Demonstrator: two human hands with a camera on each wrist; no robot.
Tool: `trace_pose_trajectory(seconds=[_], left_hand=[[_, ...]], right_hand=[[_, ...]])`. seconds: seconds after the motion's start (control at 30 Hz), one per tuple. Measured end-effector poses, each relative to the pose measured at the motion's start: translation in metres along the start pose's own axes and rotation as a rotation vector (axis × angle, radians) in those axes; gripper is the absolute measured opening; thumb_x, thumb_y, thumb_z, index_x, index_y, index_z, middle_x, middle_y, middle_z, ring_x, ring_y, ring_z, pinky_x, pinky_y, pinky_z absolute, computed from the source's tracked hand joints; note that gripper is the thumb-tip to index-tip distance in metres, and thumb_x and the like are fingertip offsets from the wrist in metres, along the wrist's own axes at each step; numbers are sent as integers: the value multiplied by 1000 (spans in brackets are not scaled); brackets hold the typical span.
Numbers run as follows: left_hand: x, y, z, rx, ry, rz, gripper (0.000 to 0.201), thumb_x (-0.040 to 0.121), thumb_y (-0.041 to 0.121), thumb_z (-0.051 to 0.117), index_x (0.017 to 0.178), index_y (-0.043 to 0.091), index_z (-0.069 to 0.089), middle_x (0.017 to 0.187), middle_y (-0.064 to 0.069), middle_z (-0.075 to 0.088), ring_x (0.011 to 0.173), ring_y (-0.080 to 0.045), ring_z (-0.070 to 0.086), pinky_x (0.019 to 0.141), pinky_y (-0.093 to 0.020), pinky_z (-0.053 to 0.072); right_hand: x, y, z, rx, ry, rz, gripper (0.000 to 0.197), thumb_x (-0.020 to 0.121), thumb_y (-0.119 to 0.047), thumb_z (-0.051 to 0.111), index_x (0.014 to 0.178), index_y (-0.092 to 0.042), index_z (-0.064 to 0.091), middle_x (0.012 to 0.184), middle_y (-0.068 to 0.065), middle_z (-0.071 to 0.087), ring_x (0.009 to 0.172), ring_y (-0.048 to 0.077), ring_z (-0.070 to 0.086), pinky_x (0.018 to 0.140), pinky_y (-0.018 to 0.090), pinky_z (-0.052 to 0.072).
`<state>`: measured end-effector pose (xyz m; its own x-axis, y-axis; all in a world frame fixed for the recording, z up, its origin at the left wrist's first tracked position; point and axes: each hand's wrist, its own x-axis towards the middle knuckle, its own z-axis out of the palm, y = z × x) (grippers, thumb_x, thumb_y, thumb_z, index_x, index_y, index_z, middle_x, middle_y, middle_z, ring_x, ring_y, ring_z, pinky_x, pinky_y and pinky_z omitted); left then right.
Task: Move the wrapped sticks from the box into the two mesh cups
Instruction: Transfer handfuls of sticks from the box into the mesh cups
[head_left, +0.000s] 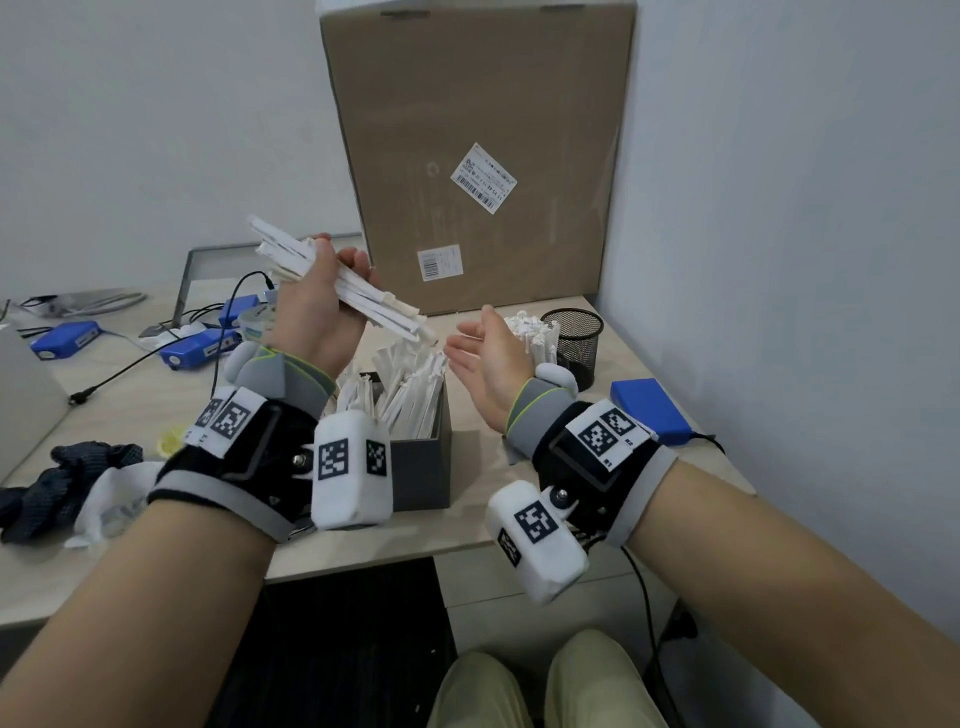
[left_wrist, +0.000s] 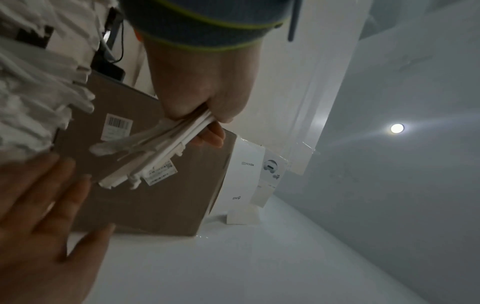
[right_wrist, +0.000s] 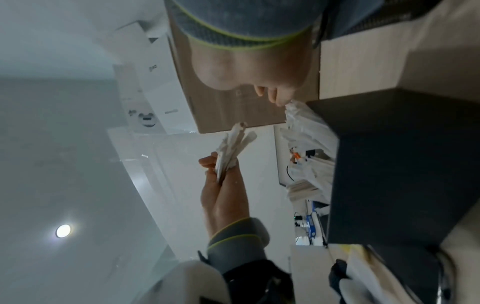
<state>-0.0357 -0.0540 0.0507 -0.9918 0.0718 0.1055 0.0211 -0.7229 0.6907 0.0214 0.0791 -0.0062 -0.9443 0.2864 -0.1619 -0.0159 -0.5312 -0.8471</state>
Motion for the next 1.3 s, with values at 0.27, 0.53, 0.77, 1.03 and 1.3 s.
trace_pose_trajectory(seconds=[0.27,0.53,0.77,1.03,1.3], left_hand=[[-21,-39,16,61,-164,-62,11,98,14,49,89,13,55,65,1,64,65,-9,66,77,-25,55],[-42,-62,25,260,-268,-126,8,97,12,50,93,15,55,62,1,57,62,-11,58,65,-23,52],[-40,-55,30,452,-306,-38,16,96,21,53,89,11,63,48,4,39,41,-9,39,55,-23,43],[-56,-67,36,781,-655,-117,14,91,5,59,101,7,67,76,-3,57,54,-8,49,45,-19,39],[-69,-83,43,867,-762,-250,28,91,9,59,117,0,62,58,2,57,47,-12,41,47,-22,36]], right_hand=[[-1,-5,7,340,-157,270,78,94,-63,24,137,-1,44,88,9,58,66,16,56,55,23,49],[2,-9,-7,402,-192,247,66,95,-58,29,118,-2,56,116,15,64,103,24,63,100,33,48],[4,-30,-23,-208,-164,137,50,97,-53,28,105,-11,56,102,6,54,88,17,53,79,33,41],[-27,-125,5,-914,-330,-451,53,100,-51,24,115,-19,64,117,-3,66,113,11,58,105,30,37],[-36,-114,8,-1479,-540,-371,62,101,-49,14,127,-16,60,127,4,62,121,13,54,106,28,33]])
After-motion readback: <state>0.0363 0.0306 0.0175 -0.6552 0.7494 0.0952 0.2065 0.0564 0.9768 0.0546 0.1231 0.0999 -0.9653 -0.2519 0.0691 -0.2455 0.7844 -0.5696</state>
